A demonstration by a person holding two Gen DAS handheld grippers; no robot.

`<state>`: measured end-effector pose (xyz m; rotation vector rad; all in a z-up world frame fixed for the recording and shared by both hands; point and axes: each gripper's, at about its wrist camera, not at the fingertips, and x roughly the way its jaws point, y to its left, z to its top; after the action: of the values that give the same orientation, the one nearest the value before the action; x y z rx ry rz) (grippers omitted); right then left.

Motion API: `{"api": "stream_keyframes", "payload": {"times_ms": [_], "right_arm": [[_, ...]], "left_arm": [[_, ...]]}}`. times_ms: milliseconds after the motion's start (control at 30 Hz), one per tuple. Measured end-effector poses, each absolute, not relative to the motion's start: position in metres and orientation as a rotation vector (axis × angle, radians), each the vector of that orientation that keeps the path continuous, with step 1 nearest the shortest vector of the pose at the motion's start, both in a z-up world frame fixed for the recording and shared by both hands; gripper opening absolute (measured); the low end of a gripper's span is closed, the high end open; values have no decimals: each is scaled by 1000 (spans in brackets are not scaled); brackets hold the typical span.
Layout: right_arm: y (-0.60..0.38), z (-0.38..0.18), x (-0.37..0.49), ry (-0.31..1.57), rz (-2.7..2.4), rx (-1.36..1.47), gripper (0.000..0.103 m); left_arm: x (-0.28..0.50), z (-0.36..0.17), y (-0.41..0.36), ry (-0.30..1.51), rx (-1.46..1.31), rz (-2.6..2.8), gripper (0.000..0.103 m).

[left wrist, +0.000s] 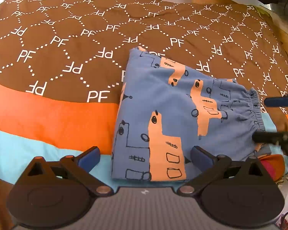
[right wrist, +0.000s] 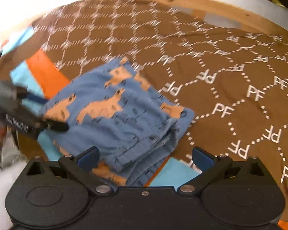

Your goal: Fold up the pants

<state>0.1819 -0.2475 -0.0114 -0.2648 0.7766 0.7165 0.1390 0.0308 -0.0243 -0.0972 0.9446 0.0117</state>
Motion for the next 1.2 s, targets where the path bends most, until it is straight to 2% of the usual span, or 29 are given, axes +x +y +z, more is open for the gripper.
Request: {"api": "stream_keyframes", "payload": {"times_ms": [133,333,433,633,867,1200], "right_arm": [[-256,-13,189,671,542,-139,102],[-258,-39,198,691,373,-102,102],[-261,-36,199,694,370,-70,102],[-263,-25,193,581,401,13,102],[-255,-42,201,583,287,-103,102],[-258,-39,195,554,326,-47,102]], "left_arm": [[134,-27,32,926,-87,-6,103],[130,-27,34,914,-72,-23,103],[129,-28,33,910,-70,-21,103],[130,-23,36,931,-102,-19,103],[141,-18,42,917,-122,-13,103],[140,-24,42,927,-96,-2,103]]}}
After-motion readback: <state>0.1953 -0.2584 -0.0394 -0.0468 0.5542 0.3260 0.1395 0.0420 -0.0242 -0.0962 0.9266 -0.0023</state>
